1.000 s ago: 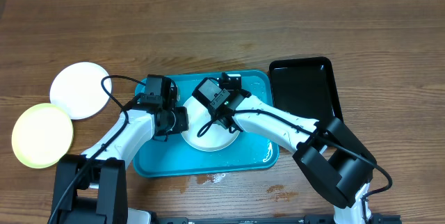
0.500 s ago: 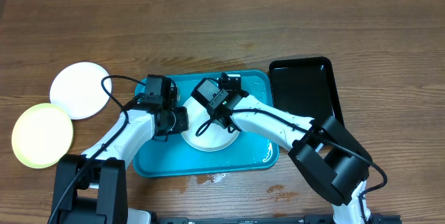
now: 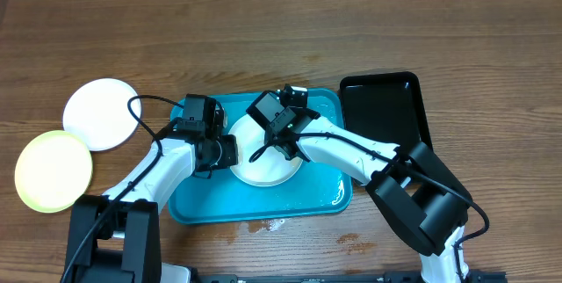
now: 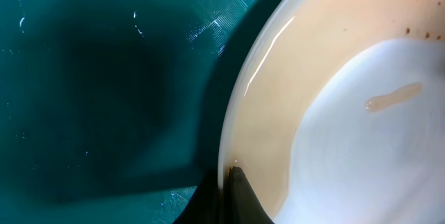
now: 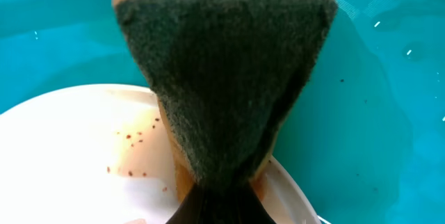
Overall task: Clean dirty plates on tray and stack at the side
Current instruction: 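Continue scrubbing the plate's far side with the sponge, right gripper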
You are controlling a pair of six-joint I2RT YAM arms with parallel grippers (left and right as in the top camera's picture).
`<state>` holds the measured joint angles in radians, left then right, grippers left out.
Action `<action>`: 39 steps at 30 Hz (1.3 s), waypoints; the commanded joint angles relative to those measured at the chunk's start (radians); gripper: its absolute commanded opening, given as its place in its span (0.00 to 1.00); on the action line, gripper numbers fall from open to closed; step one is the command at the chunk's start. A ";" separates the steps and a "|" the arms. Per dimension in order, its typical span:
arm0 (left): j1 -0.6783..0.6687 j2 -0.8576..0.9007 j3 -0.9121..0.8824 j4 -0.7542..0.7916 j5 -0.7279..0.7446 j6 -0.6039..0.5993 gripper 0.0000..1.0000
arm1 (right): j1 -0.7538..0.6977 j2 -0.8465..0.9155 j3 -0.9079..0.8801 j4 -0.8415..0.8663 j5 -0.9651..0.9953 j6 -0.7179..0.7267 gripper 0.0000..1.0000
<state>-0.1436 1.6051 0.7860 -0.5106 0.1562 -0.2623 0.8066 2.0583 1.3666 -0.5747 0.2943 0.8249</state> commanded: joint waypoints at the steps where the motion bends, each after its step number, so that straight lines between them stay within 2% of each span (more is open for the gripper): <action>1: -0.001 0.044 -0.038 -0.027 -0.063 0.016 0.04 | -0.023 0.031 -0.020 0.026 0.018 0.009 0.04; 16: -0.001 0.044 -0.038 -0.026 -0.063 0.016 0.04 | -0.023 0.037 -0.021 0.112 0.018 -0.001 0.04; 27: -0.001 0.044 -0.038 -0.027 -0.063 0.016 0.04 | -0.023 0.078 -0.021 0.275 -0.170 -0.196 0.04; 39: -0.001 0.044 -0.038 -0.027 -0.064 0.016 0.04 | -0.035 0.024 0.010 0.334 -0.235 -0.286 0.04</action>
<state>-0.1425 1.6051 0.7864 -0.5110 0.1448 -0.2813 0.7788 2.1117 1.3537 -0.2478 0.0956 0.6064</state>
